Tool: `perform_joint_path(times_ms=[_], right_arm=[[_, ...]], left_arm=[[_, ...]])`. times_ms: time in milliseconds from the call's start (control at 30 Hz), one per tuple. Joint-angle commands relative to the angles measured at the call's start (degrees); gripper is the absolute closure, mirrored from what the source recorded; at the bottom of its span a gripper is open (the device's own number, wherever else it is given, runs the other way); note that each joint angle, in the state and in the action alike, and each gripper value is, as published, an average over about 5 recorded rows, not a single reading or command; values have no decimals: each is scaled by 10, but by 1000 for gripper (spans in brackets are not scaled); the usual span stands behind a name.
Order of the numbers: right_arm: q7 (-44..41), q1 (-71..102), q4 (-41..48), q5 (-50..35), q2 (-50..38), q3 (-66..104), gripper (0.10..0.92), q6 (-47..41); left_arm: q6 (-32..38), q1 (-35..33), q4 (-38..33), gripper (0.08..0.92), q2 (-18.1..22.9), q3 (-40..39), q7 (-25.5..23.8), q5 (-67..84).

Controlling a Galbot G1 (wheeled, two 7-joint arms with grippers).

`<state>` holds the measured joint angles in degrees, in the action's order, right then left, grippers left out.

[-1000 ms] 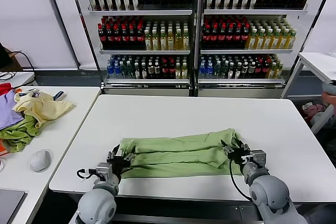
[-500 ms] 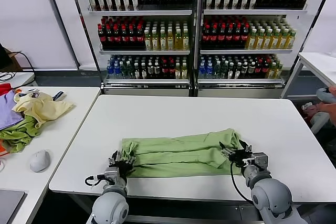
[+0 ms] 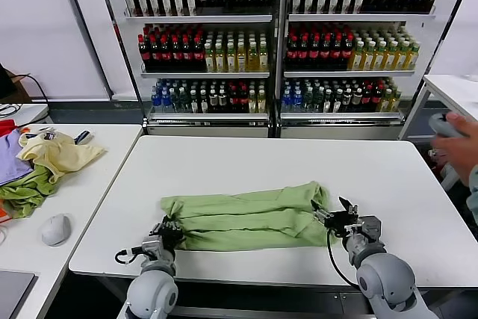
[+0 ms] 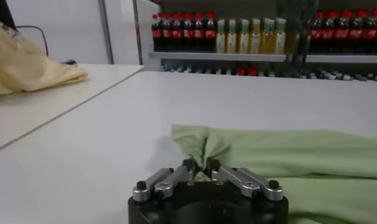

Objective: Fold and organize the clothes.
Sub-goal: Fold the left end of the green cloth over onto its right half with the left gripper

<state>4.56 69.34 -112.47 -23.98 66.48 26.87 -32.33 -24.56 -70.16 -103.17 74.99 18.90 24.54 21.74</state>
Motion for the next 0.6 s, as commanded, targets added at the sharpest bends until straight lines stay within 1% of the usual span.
perform_joint_path(times_ms=[33,100,200,333,467,600], right_arm=[[0,0,-3,-1,0,0,203,1],[0,-1,-3,-1,1,-2,203,2],[0,-3,-2,-1,3,-4,203,2],[0,-3,-4,0,4,-7,203,2],[0,1,-8,2,5,-6,203,3],[0,7,-13,3,5,-2,203,4]], left_arm=[[4,-8,-34,861,-91,120,-22,63],[2,-11,-47,878,-114,151,-30,77],[-4,-14,-71,879,-139,190,-41,116],[-17,-14,-121,879,-149,219,-48,205],[-28,-14,-189,879,-129,203,-49,311],[-37,-11,-245,879,-79,149,-47,416]])
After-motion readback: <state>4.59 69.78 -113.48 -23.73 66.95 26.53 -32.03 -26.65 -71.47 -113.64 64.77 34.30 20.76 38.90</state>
